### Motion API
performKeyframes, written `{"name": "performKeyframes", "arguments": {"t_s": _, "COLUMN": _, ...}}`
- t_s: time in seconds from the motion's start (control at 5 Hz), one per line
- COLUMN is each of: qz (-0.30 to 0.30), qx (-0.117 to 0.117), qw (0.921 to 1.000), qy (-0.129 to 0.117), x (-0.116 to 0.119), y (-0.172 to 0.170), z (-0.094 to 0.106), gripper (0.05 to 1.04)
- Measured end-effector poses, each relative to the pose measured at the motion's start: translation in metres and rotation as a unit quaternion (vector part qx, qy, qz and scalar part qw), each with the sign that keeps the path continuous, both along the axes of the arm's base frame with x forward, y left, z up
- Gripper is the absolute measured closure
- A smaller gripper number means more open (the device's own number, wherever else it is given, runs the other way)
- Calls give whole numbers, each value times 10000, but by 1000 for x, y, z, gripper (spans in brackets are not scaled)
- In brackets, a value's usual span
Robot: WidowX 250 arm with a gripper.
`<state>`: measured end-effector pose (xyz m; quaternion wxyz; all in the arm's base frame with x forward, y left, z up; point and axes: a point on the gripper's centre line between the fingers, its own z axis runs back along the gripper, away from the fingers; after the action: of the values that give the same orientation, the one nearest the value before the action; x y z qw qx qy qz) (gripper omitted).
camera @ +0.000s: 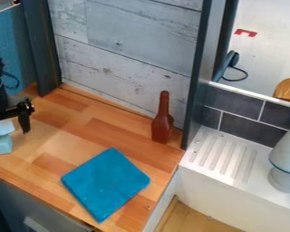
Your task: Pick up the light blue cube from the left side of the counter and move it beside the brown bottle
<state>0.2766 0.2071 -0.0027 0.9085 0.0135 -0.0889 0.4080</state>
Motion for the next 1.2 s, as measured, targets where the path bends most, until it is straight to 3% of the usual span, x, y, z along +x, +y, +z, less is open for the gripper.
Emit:
{"name": "performKeyframes", "arguments": {"t_s": 0.6, "qz": -11, "qx": -1, "qw": 9992, "qy": 387, "x": -15, "y": 8, "z": -19, "gripper": 123}}
{"name": "performKeyframes", "arguments": {"t_s": 0.8, "qz": -11, "qx": -5, "qw": 9992, "qy": 393, "x": -15, "y": 8, "z": -19, "gripper": 377}}
{"name": "performKeyframes", "arguments": {"t_s": 1.0, "qz": 118, "qx": -113, "qw": 9992, "qy": 368, "x": -19, "y": 0, "z": -16, "gripper": 538}}
{"name": "performKeyframes", "arguments": {"t_s": 1.2, "qz": 60, "qx": -166, "qw": 9998, "qy": 106, "x": -11, "y": -12, "z": 13, "gripper": 538}}
